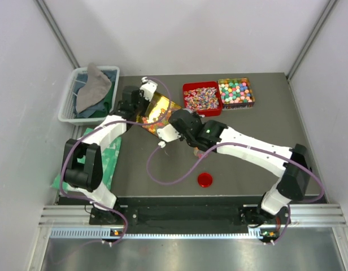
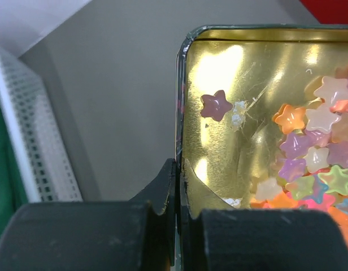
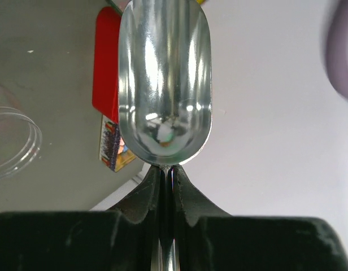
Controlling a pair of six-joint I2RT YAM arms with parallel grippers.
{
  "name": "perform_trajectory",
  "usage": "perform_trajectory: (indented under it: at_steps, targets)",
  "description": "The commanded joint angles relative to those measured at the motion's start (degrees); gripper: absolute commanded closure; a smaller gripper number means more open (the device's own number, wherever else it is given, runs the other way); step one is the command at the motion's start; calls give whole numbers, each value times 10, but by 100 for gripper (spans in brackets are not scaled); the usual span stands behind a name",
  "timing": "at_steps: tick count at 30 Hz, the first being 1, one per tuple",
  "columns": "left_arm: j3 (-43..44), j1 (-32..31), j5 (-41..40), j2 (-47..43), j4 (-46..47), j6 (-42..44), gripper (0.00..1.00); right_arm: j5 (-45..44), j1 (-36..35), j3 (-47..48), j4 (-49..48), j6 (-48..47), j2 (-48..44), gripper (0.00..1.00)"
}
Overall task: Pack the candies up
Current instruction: Scoop the fake candies from the storage box.
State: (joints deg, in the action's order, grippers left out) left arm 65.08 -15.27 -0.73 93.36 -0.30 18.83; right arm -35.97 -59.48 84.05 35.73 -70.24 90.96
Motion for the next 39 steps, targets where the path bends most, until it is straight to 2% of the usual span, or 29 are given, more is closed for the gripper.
perform_trajectory:
  at_steps: [1, 7, 17, 39]
  targets:
    - [55, -12, 72, -4, -20, 16, 100, -28, -10, -13, -40, -39, 26, 100]
    - [75, -22, 100, 9, -74, 55, 100, -44, -12, -39, -75, -78, 42, 100]
    - [88, -45, 55, 38, -107, 107, 100, -71, -12, -76, -114, -147, 62, 100]
    - [101, -55, 54, 32, -128, 121, 100, -103, -14, -100, -186, -264, 141, 100]
